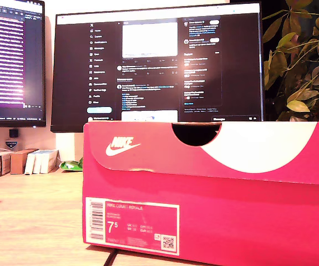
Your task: Close the red shoebox by pushing the lid with your left arm and holding the box in place with your right arm
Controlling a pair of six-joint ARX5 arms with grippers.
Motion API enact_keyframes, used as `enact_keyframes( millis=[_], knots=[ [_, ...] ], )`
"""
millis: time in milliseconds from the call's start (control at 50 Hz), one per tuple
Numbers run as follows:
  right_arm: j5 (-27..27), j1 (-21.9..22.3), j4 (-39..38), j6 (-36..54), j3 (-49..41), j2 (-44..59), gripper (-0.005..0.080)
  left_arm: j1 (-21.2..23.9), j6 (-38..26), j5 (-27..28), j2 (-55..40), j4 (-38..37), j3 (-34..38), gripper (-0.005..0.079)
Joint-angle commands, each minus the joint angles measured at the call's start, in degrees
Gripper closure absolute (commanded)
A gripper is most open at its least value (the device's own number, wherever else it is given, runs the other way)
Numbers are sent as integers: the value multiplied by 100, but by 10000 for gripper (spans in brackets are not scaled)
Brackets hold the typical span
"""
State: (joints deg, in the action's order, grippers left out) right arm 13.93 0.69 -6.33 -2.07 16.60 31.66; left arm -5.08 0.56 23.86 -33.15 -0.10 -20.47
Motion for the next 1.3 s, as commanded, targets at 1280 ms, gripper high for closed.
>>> enact_keyframes(
  millis=[1280],
  knots=[
    [-697,-61,1259,190,-1543,-3156,764,586,393,-1182,3386,-890,2017,761]
  ],
)
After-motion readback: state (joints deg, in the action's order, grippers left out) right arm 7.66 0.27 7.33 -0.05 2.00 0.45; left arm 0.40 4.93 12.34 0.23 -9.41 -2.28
